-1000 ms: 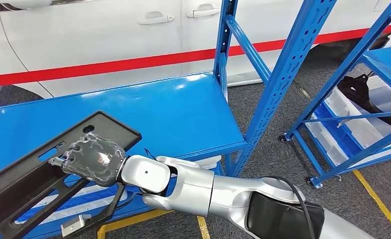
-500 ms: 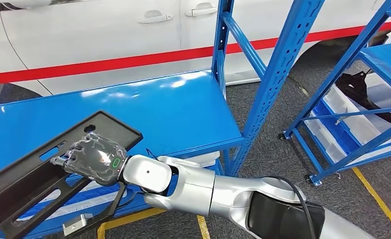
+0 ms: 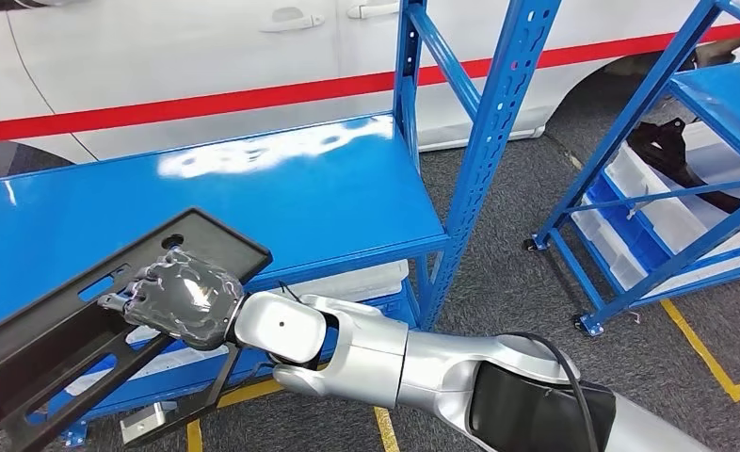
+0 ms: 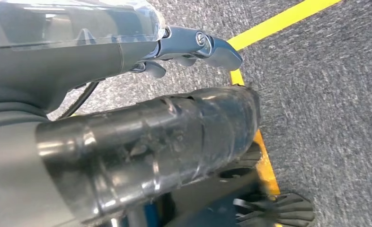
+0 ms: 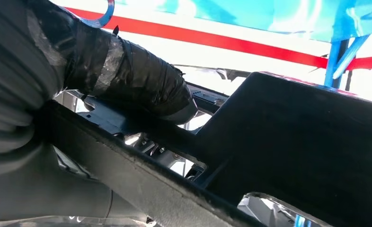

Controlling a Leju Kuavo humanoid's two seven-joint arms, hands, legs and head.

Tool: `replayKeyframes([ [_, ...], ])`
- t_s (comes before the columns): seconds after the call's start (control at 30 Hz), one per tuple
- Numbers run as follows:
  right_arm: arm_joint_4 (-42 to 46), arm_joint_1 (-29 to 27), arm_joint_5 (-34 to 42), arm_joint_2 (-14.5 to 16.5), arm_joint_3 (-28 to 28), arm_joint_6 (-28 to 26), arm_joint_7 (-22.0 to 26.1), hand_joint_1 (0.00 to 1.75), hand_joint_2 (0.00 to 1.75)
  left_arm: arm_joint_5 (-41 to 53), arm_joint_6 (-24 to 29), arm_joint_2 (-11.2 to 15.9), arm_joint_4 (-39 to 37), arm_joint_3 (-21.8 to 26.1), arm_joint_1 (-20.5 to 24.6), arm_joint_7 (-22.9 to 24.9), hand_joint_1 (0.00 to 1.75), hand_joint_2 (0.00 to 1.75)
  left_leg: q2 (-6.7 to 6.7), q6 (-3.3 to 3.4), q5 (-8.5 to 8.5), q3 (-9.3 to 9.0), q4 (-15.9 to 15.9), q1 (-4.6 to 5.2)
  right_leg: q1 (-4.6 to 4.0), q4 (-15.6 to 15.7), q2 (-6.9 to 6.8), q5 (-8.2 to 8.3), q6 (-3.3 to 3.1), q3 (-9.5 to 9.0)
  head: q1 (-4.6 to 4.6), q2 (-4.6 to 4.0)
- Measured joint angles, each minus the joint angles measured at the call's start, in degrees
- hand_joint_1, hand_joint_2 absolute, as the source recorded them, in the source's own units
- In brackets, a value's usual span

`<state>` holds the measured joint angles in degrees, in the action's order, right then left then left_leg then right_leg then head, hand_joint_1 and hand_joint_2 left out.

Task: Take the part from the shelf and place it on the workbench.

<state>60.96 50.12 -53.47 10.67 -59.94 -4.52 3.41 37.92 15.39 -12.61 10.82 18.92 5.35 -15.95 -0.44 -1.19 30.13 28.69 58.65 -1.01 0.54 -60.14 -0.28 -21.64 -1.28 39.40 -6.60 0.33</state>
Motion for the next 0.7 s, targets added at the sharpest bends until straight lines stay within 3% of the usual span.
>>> replayKeyframes([
  [0.07,-0.03,-0.01,-0.01,-0.03,0.02,-0.13,0.03,1.75,1.75,0.11,0.02,-0.01,-0.01,0.00,-0.07,0.00,0.00,0.00,-0.09,0.93,-0.47,0.29,-0.56,0.15,-0.10,0.40,0.07,1.02,0.70,0.04,-0.01,0.00],
  [0.13,-0.08,0.00,-0.01,-0.16,0.03,-0.26,0.05,1.75,1.75,0.21,0.08,-0.07,-0.01,0.01,-0.06,0.03,0.00,0.00,0.22,1.99,-1.66,1.13,-0.90,0.00,-0.03,-0.31,0.29,-0.17,1.26,0.72,-0.02,-0.01],
  [0.17,-0.11,-0.01,-0.01,-0.26,0.03,-0.30,0.06,1.75,1.75,0.26,0.12,-0.09,-0.01,0.01,-0.04,0.04,0.00,0.00,0.37,2.54,-2.42,1.77,-1.06,-0.09,0.00,-2.07,0.37,-2.41,1.45,1.38,-0.03,-0.01],
  [0.23,-0.14,-0.05,-0.03,-0.46,0.03,-0.34,0.07,1.75,1.75,0.32,0.17,-0.11,0.00,0.01,0.02,0.07,0.00,0.00,0.52,3.20,-3.74,3.32,-0.95,0.04,0.13,-8.60,0.37,-8.38,1.66,2.98,-0.03,-0.02],
  [0.27,-0.15,-0.09,-0.04,-0.55,0.03,-0.36,0.07,1.75,1.75,0.33,0.17,-0.11,0.00,0.01,0.00,0.08,0.00,0.00,0.56,3.31,-4.35,4.19,-0.80,0.17,0.14,-12.23,0.37,-10.33,1.74,3.54,-0.02,-0.01],
  [0.3,-0.18,-0.14,-0.05,-0.62,0.03,-0.37,0.07,1.75,1.75,0.33,0.17,-0.11,0.00,0.01,-0.02,0.08,0.00,0.00,0.60,3.33,-4.88,5.07,-0.61,0.30,0.13,-14.72,0.36,-10.86,1.75,3.53,-0.01,-0.01],
  [0.33,-0.21,-0.18,-0.05,-0.67,0.03,-0.38,0.07,1.75,1.75,0.33,0.17,-0.11,0.00,0.01,-0.03,0.08,0.00,0.00,0.63,3.33,-5.36,5.95,-0.37,0.42,0.11,-15.46,0.36,-10.20,1.65,2.72,-0.02,-0.01],
  [0.37,-0.25,-0.19,-0.05,-0.70,0.03,-0.39,0.07,1.75,1.75,0.33,0.17,-0.11,0.00,0.01,-0.03,0.08,0.00,0.00,0.62,3.29,-5.83,6.80,-0.13,0.56,0.02,-14.19,0.37,-8.86,1.37,0.89,-0.01,0.00],
  [0.4,-0.27,-0.19,-0.05,-0.70,0.03,-0.40,0.07,1.75,1.75,0.33,0.17,-0.13,0.00,0.01,-0.02,0.08,0.00,0.00,0.60,3.23,-6.27,7.50,0.08,0.69,-0.13,-11.07,0.39,-7.62,0.93,-1.82,-0.01,0.00],
  [0.47,-0.25,-0.14,-0.05,-0.64,0.04,-0.45,0.07,1.75,1.75,0.33,0.19,-0.23,0.00,0.01,-0.03,0.08,0.00,0.00,0.54,2.85,-7.14,8.42,0.27,0.90,-0.53,-3.29,0.35,-7.55,0.03,-7.35,0.02,0.01],
  [0.5,-0.24,-0.10,-0.05,-0.63,0.05,-0.51,0.08,1.75,1.75,0.34,0.20,-0.28,0.00,0.01,-0.03,0.08,0.00,0.00,0.54,2.53,-7.61,8.58,0.20,0.83,-0.76,-0.72,0.35,-7.87,-0.25,-8.88,0.00,0.00],
  [0.53,-0.24,-0.05,-0.05,-0.62,0.06,-0.58,0.08,1.75,1.75,0.34,0.20,-0.32,0.00,0.01,-0.01,0.07,0.00,0.00,0.55,2.15,-8.10,8.67,0.06,0.71,-0.97,0.67,0.34,-8.17,-0.37,-9.47,0.00,0.00],
  [0.6,-0.25,0.03,-0.05,-0.63,0.07,-0.68,0.09,1.75,1.75,0.34,0.20,-0.32,0.00,0.01,0.03,0.07,0.00,0.00,0.48,1.44,-8.83,8.79,-0.24,0.47,-0.99,1.53,0.24,-6.98,-0.66,-9.14,-0.03,-0.01],
  [0.63,-0.25,0.05,-0.05,-0.62,0.07,-0.70,0.10,1.75,1.75,0.34,0.21,-0.31,0.00,0.01,0.01,0.08,0.00,0.00,0.41,1.16,-8.11,9.11,0.12,0.46,-0.80,2.02,0.13,-6.29,-0.96,-8.87,-0.01,-0.01],
  [0.7,-0.27,0.06,-0.02,-0.62,0.07,-0.77,0.16,1.75,1.75,0.36,0.28,-0.28,0.00,0.01,-0.06,0.12,0.00,0.00,0.32,0.65,-3.44,10.36,3.85,0.31,-0.35,2.70,-0.09,-4.57,-1.55,-7.69,0.04,-0.02],
])
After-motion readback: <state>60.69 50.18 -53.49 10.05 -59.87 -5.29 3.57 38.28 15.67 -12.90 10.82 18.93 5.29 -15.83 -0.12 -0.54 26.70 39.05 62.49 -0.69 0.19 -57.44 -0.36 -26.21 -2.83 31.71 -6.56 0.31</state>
